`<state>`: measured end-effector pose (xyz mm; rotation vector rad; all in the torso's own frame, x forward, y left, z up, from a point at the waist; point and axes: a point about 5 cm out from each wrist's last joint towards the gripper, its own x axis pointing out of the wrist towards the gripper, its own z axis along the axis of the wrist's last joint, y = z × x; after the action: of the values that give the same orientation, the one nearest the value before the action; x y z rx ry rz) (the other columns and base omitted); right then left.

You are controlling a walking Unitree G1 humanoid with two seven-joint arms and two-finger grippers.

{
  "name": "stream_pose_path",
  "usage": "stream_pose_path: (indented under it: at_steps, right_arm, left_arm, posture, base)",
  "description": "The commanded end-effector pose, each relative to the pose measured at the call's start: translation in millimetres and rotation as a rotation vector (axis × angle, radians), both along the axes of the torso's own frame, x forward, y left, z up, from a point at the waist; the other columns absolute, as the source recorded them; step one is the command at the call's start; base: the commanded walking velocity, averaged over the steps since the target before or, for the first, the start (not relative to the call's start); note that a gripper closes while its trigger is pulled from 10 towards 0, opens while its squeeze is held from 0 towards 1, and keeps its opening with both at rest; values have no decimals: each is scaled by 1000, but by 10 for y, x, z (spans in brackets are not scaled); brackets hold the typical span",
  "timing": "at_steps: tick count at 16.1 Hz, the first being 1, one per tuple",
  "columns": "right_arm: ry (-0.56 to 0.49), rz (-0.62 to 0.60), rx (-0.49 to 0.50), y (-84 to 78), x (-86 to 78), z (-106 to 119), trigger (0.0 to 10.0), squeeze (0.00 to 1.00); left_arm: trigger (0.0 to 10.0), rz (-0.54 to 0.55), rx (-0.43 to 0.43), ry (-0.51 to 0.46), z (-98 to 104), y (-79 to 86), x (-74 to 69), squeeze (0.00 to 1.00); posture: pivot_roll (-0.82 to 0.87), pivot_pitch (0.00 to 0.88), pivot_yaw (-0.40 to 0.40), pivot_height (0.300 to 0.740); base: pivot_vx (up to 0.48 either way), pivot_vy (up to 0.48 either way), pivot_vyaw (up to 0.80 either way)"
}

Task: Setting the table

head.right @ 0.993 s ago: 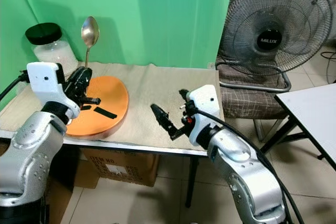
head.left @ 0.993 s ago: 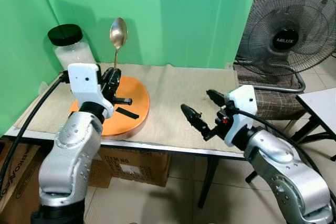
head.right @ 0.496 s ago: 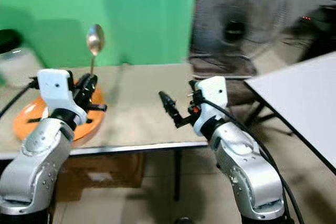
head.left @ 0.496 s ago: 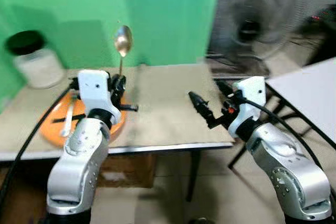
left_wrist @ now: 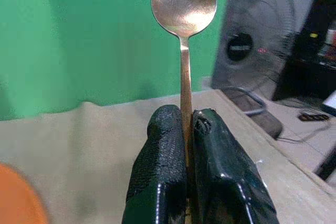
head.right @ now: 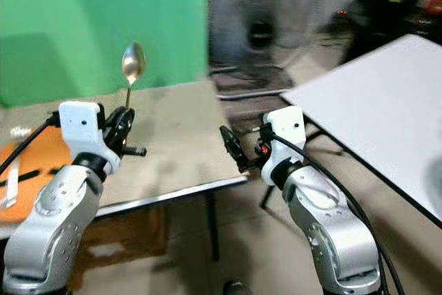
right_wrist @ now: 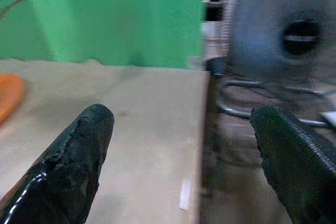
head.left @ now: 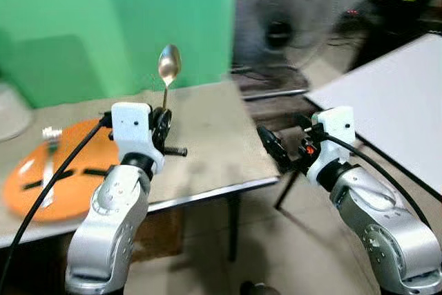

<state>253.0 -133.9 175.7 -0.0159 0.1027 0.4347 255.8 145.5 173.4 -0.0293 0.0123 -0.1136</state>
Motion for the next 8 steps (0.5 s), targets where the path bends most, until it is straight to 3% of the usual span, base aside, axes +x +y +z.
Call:
stream_pose_path:
  at_steps: [1,2,8]
  right_arm:
    - [-26,4,-10,34,-16,38,10000,0]
    - [-25,-2,-5,39,-14,32,10000,0]
    - [-6,26,13,112,17,-9,10000,0]
  left_arm:
    - [10000,9,16,-11,40,23,-43,0]
    - [10000,20,25,-6,32,51,-64,0]
    - [10000,60,48,-22,84,152,-147,0]
  posture:
    - [-70,0,29,740]
    - [-55,0,28,740]
    - [-11,0,-11,740]
  base:
    - [0,0,-781]
    - [0,0,-781]
    - [0,0,0]
